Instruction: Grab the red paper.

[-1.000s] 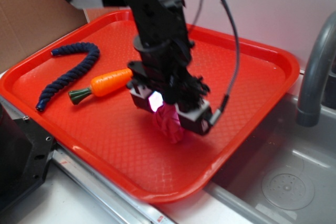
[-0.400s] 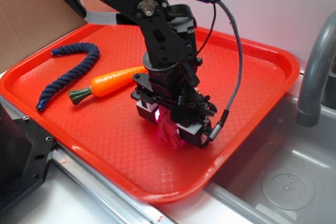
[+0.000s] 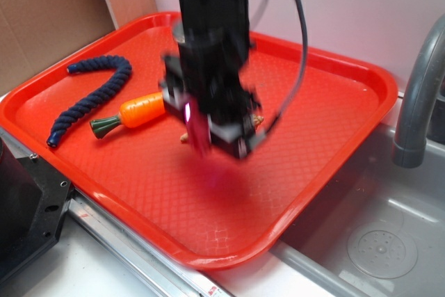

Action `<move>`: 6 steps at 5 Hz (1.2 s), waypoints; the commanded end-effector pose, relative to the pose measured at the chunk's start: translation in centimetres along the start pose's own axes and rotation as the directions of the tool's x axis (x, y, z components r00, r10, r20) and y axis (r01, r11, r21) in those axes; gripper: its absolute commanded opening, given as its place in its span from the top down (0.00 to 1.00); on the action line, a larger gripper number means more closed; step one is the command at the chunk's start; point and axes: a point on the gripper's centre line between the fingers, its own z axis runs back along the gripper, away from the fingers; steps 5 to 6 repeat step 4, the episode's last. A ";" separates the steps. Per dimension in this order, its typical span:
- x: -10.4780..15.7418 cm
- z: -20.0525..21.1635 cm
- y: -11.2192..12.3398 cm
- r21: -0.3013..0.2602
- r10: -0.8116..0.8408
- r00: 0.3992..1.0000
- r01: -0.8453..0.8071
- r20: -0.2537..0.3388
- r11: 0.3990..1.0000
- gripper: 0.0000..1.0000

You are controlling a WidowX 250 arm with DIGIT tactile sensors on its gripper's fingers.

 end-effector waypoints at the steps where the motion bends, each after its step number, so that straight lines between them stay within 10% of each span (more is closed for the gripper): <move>1: 0.9 10.1 4.2 -0.110 -0.011 0.997 0.019 0.079 0.994 1.00; 6: -1.2 13.9 6.8 -0.099 0.139 0.980 -0.125 0.142 0.987 1.00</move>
